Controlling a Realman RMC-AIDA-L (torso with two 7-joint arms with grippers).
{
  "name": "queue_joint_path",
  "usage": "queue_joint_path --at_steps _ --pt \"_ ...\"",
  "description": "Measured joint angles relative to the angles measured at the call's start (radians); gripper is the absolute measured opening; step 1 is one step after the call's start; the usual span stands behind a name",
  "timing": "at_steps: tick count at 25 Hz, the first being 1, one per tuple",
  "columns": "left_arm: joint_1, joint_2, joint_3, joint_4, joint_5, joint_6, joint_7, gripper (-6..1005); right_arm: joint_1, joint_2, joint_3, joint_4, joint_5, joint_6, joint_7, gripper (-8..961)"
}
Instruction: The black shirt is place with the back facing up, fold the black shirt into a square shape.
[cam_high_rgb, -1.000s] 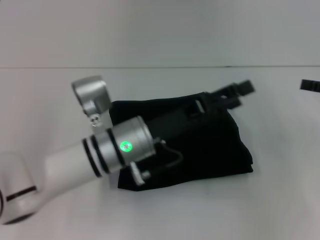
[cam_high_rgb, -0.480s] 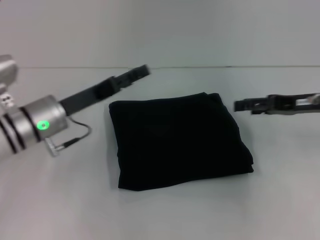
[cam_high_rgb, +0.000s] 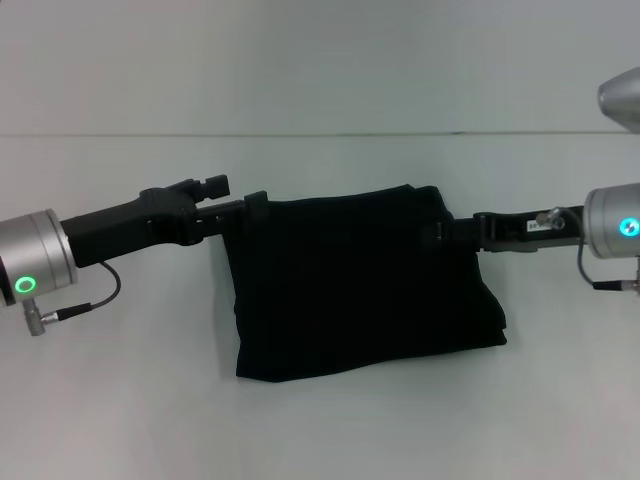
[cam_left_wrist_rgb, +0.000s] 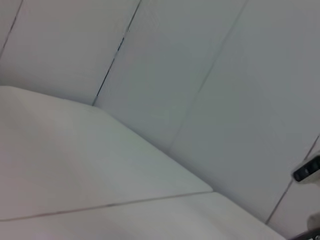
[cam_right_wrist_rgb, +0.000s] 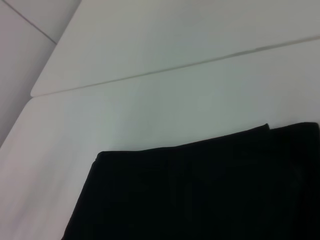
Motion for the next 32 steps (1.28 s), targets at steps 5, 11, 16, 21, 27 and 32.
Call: queue_joint_path --at_steps 5,11,16,21,27,32 --pt "0.001 -0.004 0.013 -0.001 0.000 -0.021 0.003 945 0.010 0.018 0.003 0.018 0.005 0.042 0.001 819" --pt "0.000 -0.004 0.016 -0.001 0.001 -0.043 0.003 945 0.015 0.047 0.009 0.031 0.012 0.090 0.001 782" --pt "-0.005 -0.002 0.029 -0.004 0.009 -0.070 0.002 946 0.013 0.067 0.012 0.035 0.030 0.132 -0.009 653" --pt "-0.008 -0.005 0.059 -0.004 0.010 -0.094 0.000 946 -0.002 0.073 0.012 0.032 0.074 0.139 -0.037 488" --pt "-0.008 -0.007 0.067 -0.004 0.009 -0.101 -0.001 946 -0.005 0.068 0.012 0.023 0.078 0.132 -0.039 240" --pt "-0.004 -0.009 0.065 -0.003 0.004 -0.107 -0.003 945 -0.002 0.066 0.012 0.010 0.082 0.125 -0.049 77"
